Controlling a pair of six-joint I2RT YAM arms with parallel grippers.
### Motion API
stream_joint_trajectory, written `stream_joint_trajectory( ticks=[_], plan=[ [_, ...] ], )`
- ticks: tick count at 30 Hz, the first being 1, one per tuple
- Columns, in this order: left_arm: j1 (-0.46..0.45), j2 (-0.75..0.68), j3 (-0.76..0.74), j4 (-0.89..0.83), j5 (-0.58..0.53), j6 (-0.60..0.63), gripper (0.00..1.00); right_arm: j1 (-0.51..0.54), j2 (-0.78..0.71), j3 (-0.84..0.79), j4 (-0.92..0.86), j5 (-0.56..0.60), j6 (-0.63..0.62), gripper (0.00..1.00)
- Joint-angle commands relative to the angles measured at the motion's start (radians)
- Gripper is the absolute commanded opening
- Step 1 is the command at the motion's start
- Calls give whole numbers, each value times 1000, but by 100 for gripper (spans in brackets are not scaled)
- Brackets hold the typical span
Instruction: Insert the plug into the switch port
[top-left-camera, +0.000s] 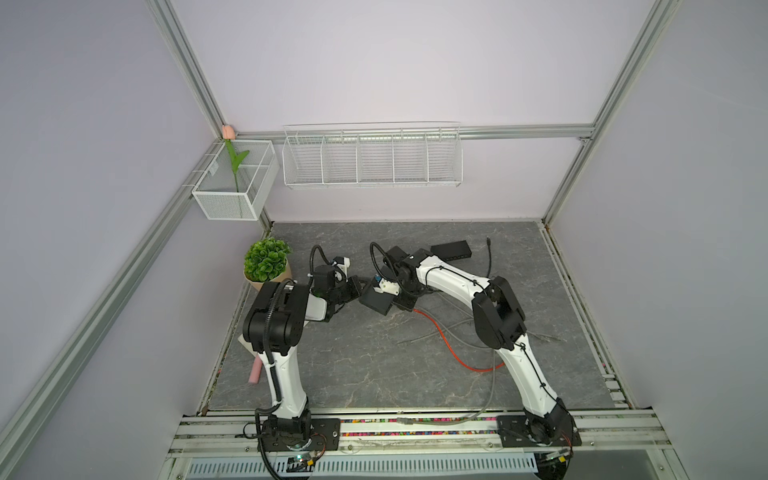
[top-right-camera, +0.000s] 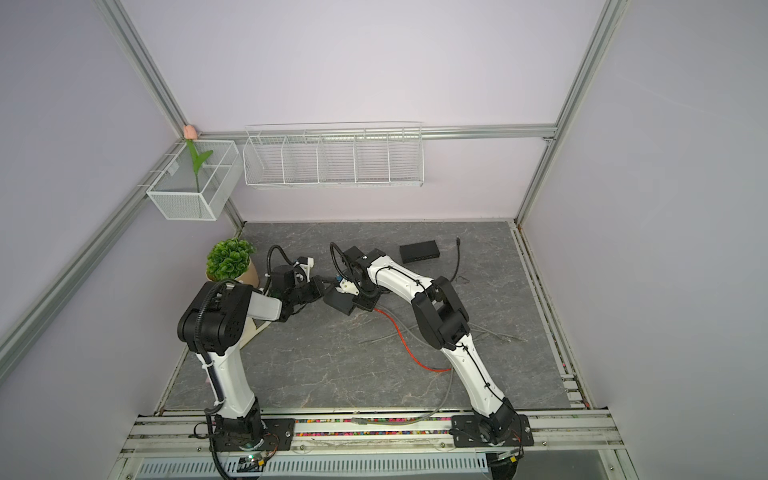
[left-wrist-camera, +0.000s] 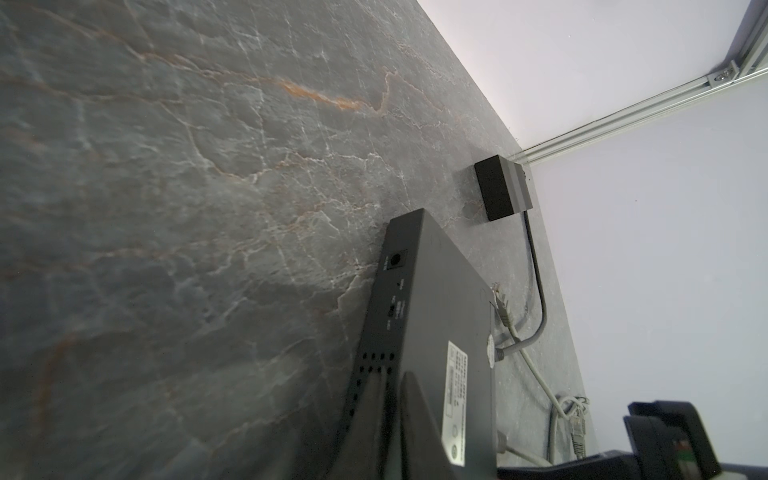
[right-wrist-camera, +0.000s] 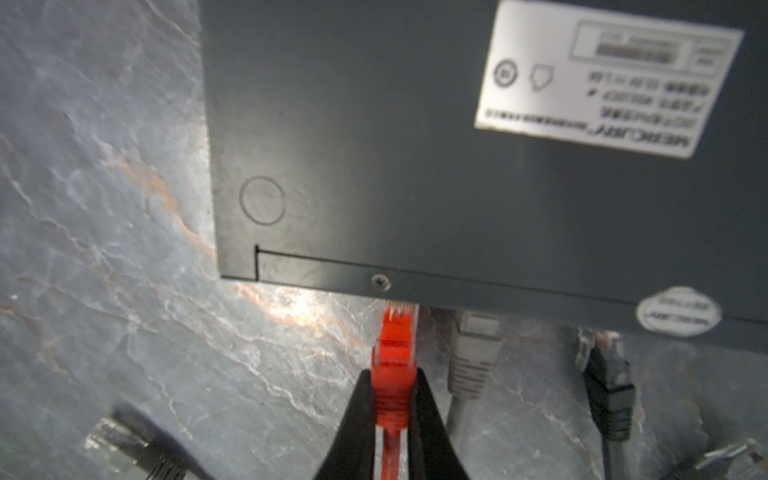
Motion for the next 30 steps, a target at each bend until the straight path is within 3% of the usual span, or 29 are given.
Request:
stream_joint_trajectory(
  ticks=[1, 30],
  plan=[
    [-35, -29, -16, -12, 75, 10, 12, 8, 13, 38, 79, -42, -10, 7],
    [-30, -33, -31, 10, 80, -1, 11, 14, -30, -50, 144, -43, 11, 7]
  ],
)
